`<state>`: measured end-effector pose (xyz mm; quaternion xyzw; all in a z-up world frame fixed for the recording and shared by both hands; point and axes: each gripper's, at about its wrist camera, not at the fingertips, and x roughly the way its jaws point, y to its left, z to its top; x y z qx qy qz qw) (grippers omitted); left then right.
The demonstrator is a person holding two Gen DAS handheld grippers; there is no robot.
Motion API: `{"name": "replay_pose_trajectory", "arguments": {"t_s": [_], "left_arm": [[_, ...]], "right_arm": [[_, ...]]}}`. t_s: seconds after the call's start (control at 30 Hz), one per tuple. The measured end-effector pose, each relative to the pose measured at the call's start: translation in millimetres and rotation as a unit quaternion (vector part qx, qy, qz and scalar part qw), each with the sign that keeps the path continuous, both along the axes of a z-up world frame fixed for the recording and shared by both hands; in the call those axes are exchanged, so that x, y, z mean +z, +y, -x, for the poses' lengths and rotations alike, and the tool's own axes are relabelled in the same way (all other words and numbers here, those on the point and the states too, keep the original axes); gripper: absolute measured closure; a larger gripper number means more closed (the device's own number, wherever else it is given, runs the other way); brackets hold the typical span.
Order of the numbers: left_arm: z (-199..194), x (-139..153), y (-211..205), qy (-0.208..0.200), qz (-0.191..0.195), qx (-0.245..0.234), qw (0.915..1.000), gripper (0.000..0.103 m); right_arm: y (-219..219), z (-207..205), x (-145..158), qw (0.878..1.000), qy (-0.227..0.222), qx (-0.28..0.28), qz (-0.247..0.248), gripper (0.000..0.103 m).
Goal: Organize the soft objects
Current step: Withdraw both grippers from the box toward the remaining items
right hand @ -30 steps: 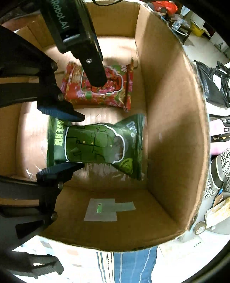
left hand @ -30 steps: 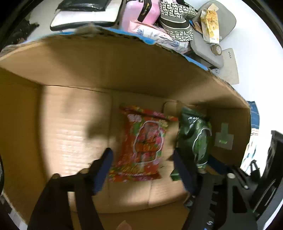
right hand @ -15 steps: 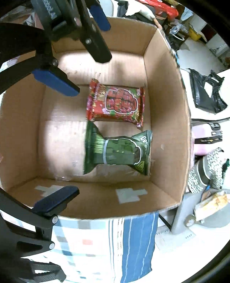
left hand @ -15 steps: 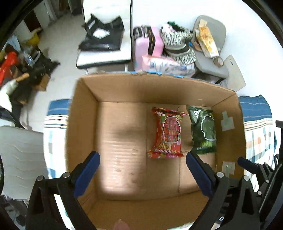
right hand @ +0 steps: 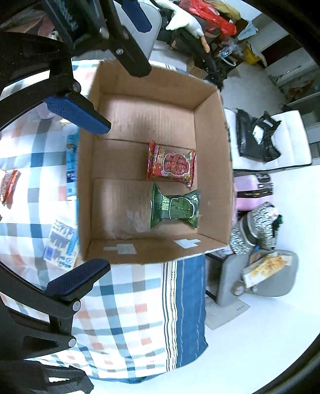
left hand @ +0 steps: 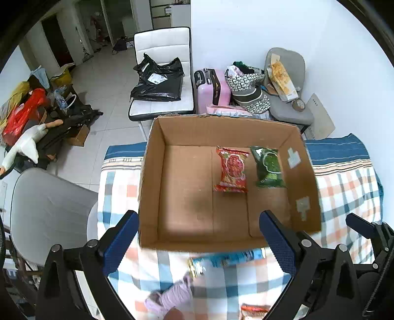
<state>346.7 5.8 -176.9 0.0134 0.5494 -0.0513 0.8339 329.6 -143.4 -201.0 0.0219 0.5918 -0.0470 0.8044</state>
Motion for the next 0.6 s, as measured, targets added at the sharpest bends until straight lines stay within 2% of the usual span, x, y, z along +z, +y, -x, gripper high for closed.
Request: {"name": "replay_pose_trajectory", "arguments": {"t_s": [0.23,0.37,0.5,0.6], "left_arm": [[40.9,22.1,-0.4,-0.013,0.01,0.013,0.9998,0.003],[54.8,23.6,-2.5,-0.005,0.022,0.021,0.9995,0.003],[65.0,6.4,-13.6,0.017,0.019,0.022,0.9994,0.003],[70.7,-20.9,-27.9,0.048,0.019,0.025,0.9983,0.003]], "right_arm": [[6.0,40.6,28.2,1.0,-0.019,0.016,-0.013,0.001],[-0.8,57.1,29.6,0.999,-0.014,0.018,-0.035,0.001],[-29.0,67.2,12.3,0.998,0.015,0.013,-0.055,0.001],[-56.6,69.0,-13.5,0.997,0.049,0.013,-0.062,0.001]]}}
